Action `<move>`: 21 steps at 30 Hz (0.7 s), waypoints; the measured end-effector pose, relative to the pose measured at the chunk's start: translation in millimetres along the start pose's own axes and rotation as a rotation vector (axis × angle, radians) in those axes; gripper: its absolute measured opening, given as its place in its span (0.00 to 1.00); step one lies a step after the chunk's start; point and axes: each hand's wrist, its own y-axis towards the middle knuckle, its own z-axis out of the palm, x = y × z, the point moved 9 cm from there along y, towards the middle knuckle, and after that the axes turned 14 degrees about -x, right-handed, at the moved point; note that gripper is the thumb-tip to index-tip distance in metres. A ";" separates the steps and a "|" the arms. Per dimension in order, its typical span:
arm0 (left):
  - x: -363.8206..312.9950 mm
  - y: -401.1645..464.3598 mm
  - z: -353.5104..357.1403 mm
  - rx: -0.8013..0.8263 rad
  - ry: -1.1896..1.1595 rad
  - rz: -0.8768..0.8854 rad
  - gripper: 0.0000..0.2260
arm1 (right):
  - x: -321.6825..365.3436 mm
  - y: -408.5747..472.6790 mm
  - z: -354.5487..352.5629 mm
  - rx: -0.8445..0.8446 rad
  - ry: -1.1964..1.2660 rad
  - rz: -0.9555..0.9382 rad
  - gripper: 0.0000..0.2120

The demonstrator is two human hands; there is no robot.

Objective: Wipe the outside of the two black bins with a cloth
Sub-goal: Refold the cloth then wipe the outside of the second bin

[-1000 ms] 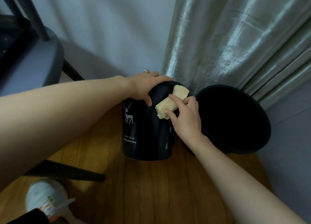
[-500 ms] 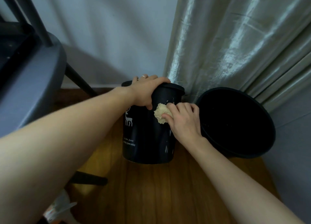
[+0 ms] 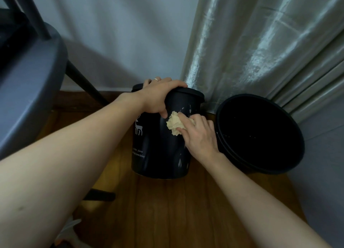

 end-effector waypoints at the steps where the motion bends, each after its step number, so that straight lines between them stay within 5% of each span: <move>1: 0.7 -0.4 -0.1 0.001 -0.002 -0.002 0.46 | -0.8 5.6 -0.3 -0.001 0.016 0.006 0.23; 6: -4.3 -3.4 -0.1 -0.006 -0.003 0.017 0.46 | -16.2 23.3 -5.0 -0.039 0.150 0.192 0.21; 12: -3.4 -4.3 -1.3 -0.010 0.015 0.028 0.46 | -3.6 26.3 -14.0 -0.121 0.170 0.013 0.17; 21: -6.3 -4.7 -0.2 0.020 0.011 0.003 0.46 | -34.1 41.7 -26.2 -0.165 0.220 0.193 0.14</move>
